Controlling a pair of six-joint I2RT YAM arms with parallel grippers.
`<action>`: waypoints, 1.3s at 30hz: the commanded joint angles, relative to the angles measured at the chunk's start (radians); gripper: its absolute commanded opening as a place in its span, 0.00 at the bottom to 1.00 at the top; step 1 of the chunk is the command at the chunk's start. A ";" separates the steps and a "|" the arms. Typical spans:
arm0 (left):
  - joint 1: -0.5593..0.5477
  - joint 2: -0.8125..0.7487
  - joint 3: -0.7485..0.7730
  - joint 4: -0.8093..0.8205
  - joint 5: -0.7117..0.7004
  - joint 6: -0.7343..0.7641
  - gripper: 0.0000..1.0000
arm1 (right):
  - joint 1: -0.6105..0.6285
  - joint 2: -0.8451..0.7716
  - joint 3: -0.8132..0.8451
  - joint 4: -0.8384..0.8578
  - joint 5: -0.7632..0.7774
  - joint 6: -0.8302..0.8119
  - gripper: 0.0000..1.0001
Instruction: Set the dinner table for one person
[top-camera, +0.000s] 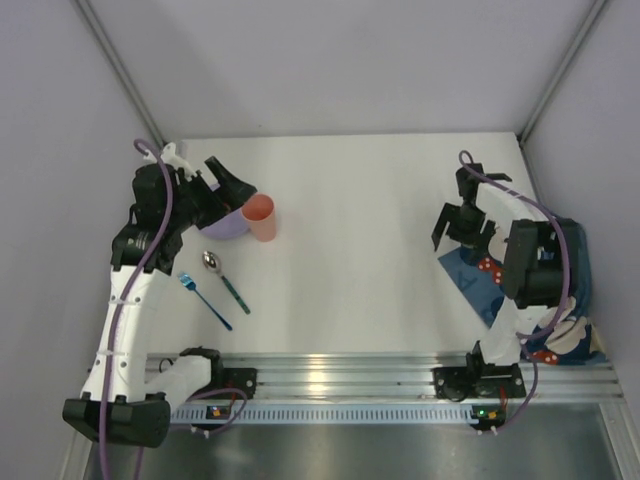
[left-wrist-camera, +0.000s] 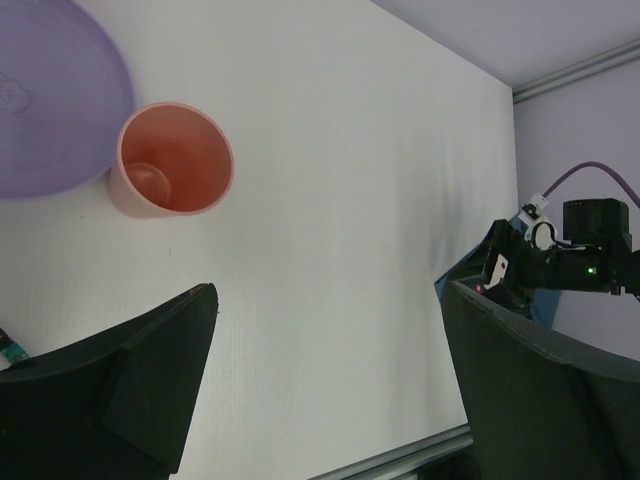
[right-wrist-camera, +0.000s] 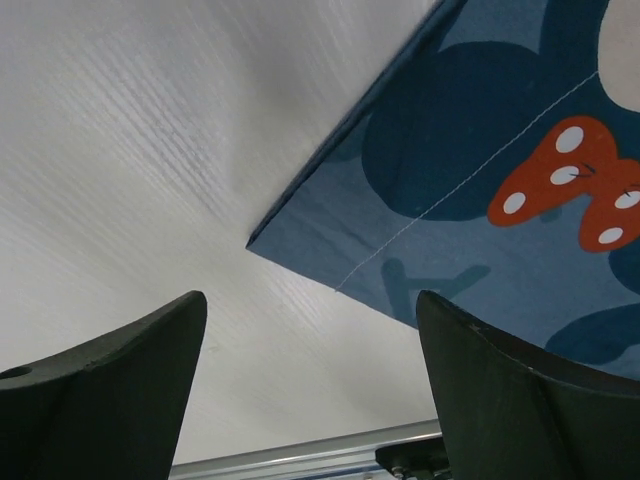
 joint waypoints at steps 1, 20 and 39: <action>-0.008 -0.016 -0.008 -0.028 0.009 0.049 0.99 | 0.007 0.057 0.047 0.034 0.016 0.010 0.83; -0.029 0.003 0.030 -0.077 -0.064 0.106 0.99 | 0.148 0.175 0.016 0.133 -0.032 0.032 0.00; -0.029 0.026 0.073 -0.125 -0.248 0.066 0.99 | 0.940 0.157 0.292 0.010 -0.193 0.081 1.00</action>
